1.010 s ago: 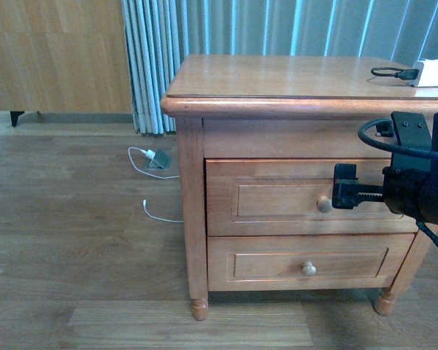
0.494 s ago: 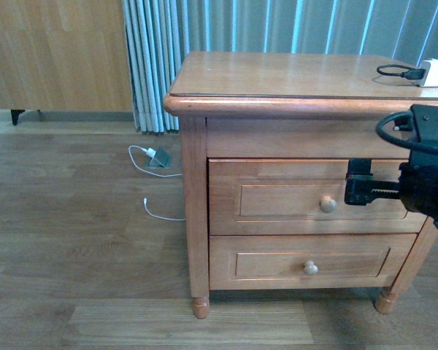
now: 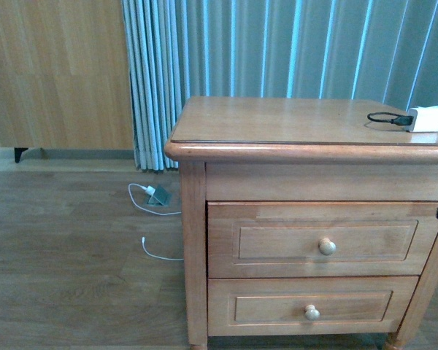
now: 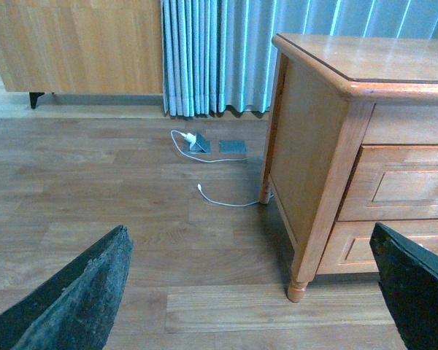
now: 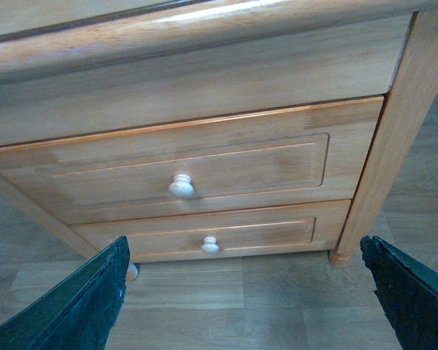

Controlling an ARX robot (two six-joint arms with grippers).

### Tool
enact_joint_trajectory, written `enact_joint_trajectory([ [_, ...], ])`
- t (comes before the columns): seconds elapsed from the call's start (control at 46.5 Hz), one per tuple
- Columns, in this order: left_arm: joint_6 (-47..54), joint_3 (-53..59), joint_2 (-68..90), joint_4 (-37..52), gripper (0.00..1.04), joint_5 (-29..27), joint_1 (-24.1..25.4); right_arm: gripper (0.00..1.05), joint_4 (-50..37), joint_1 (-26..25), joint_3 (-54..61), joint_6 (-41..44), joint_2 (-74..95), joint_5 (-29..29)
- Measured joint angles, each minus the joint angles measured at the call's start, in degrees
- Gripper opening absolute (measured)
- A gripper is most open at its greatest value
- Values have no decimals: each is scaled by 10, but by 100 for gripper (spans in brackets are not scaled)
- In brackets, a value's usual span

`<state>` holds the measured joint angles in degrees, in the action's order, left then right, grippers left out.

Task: Place pink marker in drawer with both arms

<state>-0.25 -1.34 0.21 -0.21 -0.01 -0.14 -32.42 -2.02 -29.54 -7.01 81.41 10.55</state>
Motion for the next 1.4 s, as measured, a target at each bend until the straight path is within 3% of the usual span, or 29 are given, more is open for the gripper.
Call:
enact_joint_trajectory([
  [0.172, 0, 0, 0, 0, 99, 0, 0, 96, 98, -31, 68, 19, -174, 46],
  [0.43, 0, 0, 0, 0, 99, 0, 0, 96, 227, -145, 122, 9, -362, 130],
  [0.731, 0, 0, 0, 0, 99, 0, 0, 96, 229, -159, 125, 9, -371, 129],
  [0.838, 0, 0, 0, 0, 99, 0, 0, 80, 56, -135, 192, 41, -379, 46],
  [0.903, 0, 0, 0, 0, 99, 0, 0, 69, 8, -120, 216, 51, -398, 25],
  [1.204, 0, 0, 0, 0, 99, 0, 0, 1, 65, -48, 263, 66, -519, -41],
  [1.29, 0, 0, 0, 0, 99, 0, 0, 1, 86, -9, 270, 68, -546, -95],
  [1.397, 0, 0, 0, 0, 99, 0, 0, 1, 88, 17, 283, 68, -566, -101],
])
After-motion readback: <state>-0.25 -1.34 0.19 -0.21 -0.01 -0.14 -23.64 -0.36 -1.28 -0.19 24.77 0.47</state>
